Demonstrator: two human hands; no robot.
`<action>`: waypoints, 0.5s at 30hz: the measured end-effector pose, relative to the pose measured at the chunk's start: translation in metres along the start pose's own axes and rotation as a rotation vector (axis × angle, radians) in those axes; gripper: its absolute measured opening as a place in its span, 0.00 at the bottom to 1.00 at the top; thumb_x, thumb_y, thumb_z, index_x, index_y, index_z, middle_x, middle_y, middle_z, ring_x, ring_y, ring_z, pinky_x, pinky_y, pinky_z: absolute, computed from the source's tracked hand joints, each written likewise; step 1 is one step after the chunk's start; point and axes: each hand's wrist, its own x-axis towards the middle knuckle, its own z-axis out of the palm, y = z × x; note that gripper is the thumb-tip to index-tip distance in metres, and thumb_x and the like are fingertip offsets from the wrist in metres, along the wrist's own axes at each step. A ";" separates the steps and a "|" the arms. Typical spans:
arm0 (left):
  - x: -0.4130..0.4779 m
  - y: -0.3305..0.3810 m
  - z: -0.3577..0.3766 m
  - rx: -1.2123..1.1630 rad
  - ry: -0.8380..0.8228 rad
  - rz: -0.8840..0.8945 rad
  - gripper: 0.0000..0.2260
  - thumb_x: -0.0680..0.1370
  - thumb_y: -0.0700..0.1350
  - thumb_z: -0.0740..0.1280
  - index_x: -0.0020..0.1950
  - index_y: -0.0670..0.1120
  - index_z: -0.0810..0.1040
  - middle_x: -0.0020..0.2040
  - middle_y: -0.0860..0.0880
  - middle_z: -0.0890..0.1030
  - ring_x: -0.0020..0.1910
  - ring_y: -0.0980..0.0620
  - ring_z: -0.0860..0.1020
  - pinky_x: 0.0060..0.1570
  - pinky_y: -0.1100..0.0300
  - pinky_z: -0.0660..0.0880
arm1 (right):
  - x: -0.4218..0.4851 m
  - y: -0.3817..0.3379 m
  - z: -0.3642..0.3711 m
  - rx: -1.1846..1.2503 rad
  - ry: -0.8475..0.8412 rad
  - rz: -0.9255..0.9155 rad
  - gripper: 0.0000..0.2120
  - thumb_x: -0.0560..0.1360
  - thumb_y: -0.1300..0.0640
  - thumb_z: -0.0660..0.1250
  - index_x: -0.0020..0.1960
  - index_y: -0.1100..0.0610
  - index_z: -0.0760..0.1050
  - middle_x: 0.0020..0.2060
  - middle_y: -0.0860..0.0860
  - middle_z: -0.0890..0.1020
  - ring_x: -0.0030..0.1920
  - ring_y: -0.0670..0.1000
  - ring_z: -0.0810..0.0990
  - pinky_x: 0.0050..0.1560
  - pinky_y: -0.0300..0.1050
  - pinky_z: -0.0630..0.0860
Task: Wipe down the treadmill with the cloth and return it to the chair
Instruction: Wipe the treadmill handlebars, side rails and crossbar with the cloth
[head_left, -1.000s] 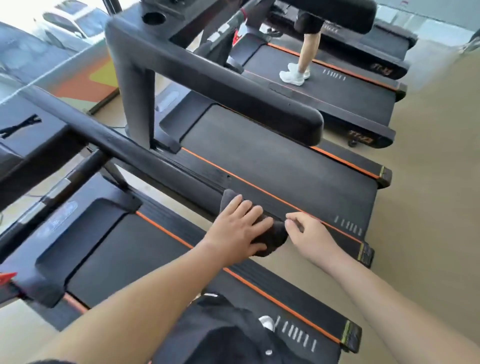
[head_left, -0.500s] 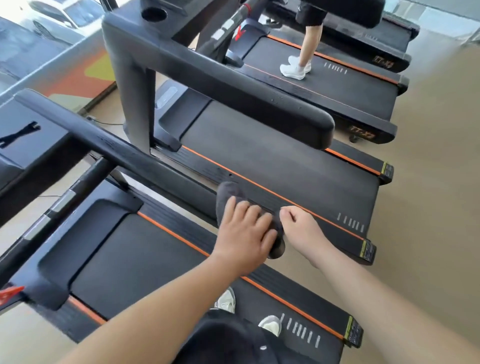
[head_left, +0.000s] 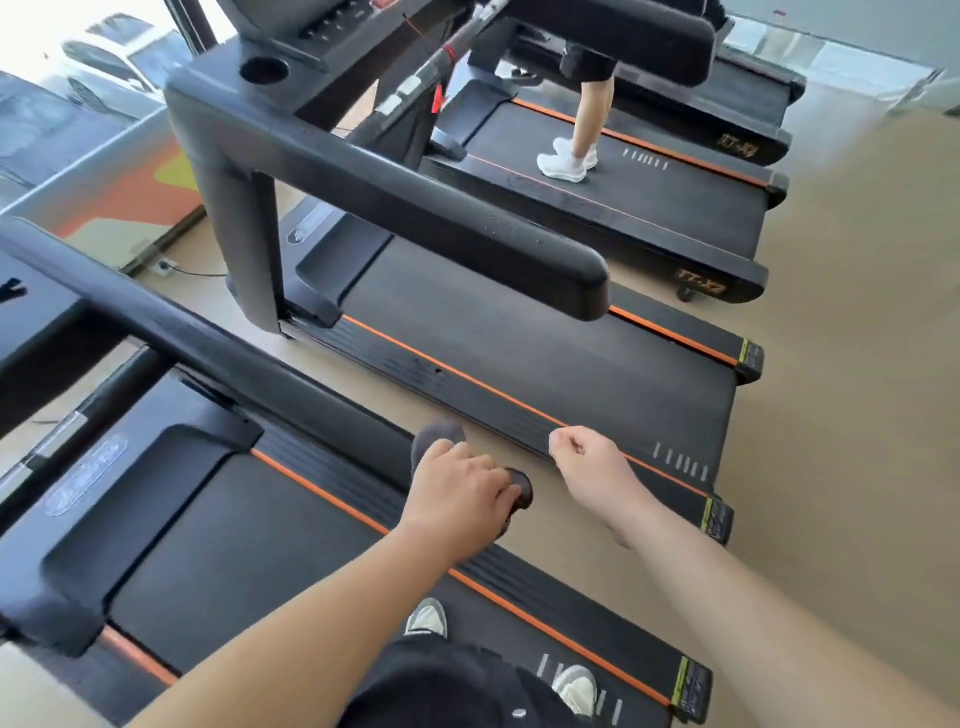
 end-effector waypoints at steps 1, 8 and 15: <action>0.005 0.011 -0.002 -0.013 -0.056 0.026 0.13 0.80 0.55 0.63 0.40 0.55 0.82 0.36 0.53 0.82 0.38 0.46 0.77 0.41 0.52 0.67 | -0.001 0.006 -0.011 0.001 -0.008 0.005 0.13 0.83 0.45 0.57 0.52 0.51 0.78 0.46 0.49 0.81 0.48 0.52 0.79 0.48 0.45 0.73; 0.064 0.114 -0.054 -0.705 0.164 -0.401 0.21 0.84 0.59 0.58 0.37 0.47 0.72 0.34 0.51 0.79 0.40 0.46 0.79 0.42 0.52 0.75 | -0.024 0.051 -0.122 0.069 -0.075 0.066 0.18 0.83 0.41 0.57 0.55 0.52 0.79 0.51 0.49 0.85 0.51 0.51 0.85 0.58 0.54 0.80; 0.116 0.220 -0.113 -0.971 0.156 -0.208 0.14 0.85 0.55 0.58 0.55 0.54 0.82 0.48 0.57 0.85 0.51 0.54 0.81 0.54 0.55 0.78 | -0.016 0.036 -0.206 0.330 -0.049 0.043 0.21 0.81 0.38 0.62 0.56 0.54 0.82 0.45 0.51 0.88 0.48 0.54 0.87 0.54 0.55 0.84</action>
